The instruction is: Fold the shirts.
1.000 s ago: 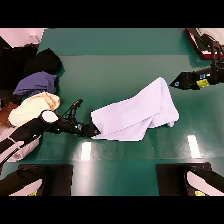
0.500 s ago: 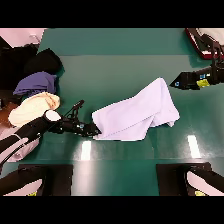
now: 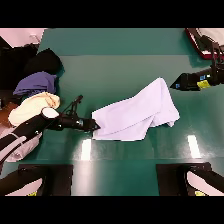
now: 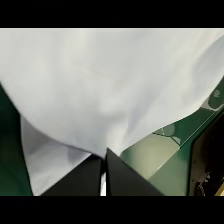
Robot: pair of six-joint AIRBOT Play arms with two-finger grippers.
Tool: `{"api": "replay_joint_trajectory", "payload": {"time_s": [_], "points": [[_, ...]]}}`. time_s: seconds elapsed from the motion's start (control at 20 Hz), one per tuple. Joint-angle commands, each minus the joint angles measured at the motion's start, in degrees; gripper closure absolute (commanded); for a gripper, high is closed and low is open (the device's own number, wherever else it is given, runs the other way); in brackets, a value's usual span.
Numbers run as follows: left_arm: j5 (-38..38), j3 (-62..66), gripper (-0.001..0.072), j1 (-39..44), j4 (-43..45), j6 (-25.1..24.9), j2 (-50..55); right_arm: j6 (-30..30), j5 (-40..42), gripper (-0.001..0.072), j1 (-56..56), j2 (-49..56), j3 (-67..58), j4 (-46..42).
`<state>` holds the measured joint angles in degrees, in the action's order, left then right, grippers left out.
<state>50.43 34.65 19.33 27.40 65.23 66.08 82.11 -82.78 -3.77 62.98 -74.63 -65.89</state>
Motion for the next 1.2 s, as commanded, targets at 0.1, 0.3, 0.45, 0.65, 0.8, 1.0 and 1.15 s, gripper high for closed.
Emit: {"api": "replay_joint_trajectory", "payload": {"time_s": [0.1, 0.3, 0.45, 0.65, 0.8, 1.0, 1.15], "points": [[7.65, 8.15, 0.0685, -8.90, 10.73, 0.94, -10.69, 1.03, -2.16, 0.0272, -0.11, -6.25, 10.71, -10.27], [11.10, 11.72, 0.0685, -11.89, 15.08, 0.98, -12.81, 1.01, 3.50, 0.0076, -4.28, -10.58, 25.94, -8.74], [11.50, 15.69, 0.0685, -11.89, 17.44, 2.54, -12.81, 0.83, 3.67, 0.0079, -10.64, -9.18, 31.69, 2.56], [11.54, 20.79, 0.0685, -11.87, 17.59, 3.32, -12.81, 0.50, 12.20, 0.0087, -12.41, -6.49, 37.13, 12.96], [12.66, 20.81, 0.0685, -11.87, 18.14, 3.82, -12.74, -0.02, 19.06, 0.0161, -10.86, -4.31, 37.94, 16.33], [15.26, 20.81, 0.0685, -11.87, 19.08, 3.89, -12.74, 2.12, 22.27, 0.0211, -13.33, -2.62, 37.97, 12.98], [15.17, 20.81, 0.0684, -11.87, 19.23, 4.57, -12.74, 2.05, 23.08, 0.0212, -16.41, -1.36, 37.94, 12.44]]}}
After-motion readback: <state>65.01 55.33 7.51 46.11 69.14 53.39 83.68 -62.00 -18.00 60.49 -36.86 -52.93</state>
